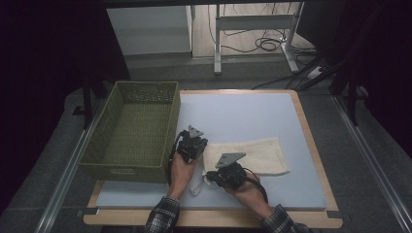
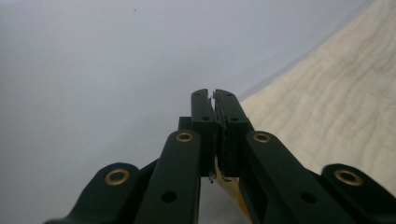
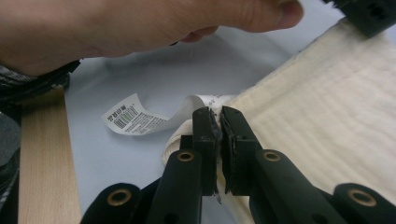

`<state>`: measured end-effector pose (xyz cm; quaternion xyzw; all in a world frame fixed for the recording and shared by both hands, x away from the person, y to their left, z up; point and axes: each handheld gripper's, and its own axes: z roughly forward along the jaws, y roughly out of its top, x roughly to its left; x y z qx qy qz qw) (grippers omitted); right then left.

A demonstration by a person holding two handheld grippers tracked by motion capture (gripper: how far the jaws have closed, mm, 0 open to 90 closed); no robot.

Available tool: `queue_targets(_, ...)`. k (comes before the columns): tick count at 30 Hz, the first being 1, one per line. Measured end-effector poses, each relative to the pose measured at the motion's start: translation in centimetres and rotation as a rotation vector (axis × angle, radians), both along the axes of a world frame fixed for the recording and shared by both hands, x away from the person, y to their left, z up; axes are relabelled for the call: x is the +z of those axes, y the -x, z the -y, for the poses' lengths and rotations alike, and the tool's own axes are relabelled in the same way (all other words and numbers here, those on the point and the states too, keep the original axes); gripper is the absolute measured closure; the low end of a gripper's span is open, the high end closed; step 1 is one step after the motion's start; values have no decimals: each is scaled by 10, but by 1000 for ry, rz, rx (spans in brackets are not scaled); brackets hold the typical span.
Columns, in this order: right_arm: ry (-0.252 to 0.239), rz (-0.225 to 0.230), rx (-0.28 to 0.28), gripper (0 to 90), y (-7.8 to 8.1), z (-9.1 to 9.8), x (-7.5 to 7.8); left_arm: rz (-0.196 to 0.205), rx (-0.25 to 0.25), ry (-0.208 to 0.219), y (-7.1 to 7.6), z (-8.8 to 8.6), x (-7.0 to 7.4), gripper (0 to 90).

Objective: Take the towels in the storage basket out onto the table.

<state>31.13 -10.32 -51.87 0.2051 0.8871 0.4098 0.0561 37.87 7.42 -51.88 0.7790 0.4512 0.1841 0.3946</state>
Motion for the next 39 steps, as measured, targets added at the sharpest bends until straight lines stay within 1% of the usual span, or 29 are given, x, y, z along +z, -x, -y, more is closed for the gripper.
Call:
queue_targets(2, -10, 7, -12, 849, 0, 8, 3, 12, -9, 3, -1, 4, 3, 876)
queue_targets(4, -23, 3, -26, 848, -1, 17, 6, 27, -23, 10, -2, 8, 7, 875)
queue_targets(7, -31, 11, -48, 848, -2, 29, 10, 48, -53, 18, -6, 15, 12, 875)
queue_targets(8, -37, 13, -57, 848, -2, 33, 11, 49, -65, 20, -8, 19, 14, 875)
queue_targets(9, -46, 18, -68, 848, -2, 39, 13, 53, -81, 34, -10, 22, 15, 875)
queue_targets(13, -65, 27, -101, 848, -2, 56, 18, 72, -123, 22, -15, 37, 19, 875)
queue_targets(15, -70, 29, -114, 848, -2, 64, 20, 75, -136, 25, -17, 43, 19, 875)
queue_targets(18, -73, 38, -137, 849, -1, 76, 22, 78, -169, 18, -22, 56, 19, 874)
queue_targets(22, -76, 42, -164, 848, -1, 91, 23, 81, -206, 21, -27, 71, 19, 873)
queue_targets(25, -72, 40, -188, 848, 0, 102, 21, 79, -225, 32, -30, 81, 19, 872)
queue_targets(29, -73, 43, -220, 849, 0, 118, 19, 79, -251, 29, -34, 94, 18, 872)
queue_targets(34, -88, 46, -267, 849, 0, 138, 20, 83, -279, 34, -40, 109, 19, 871)
queue_targets(39, -102, 47, -300, 849, 0, 155, 23, 92, -305, 35, -43, 125, 22, 871)
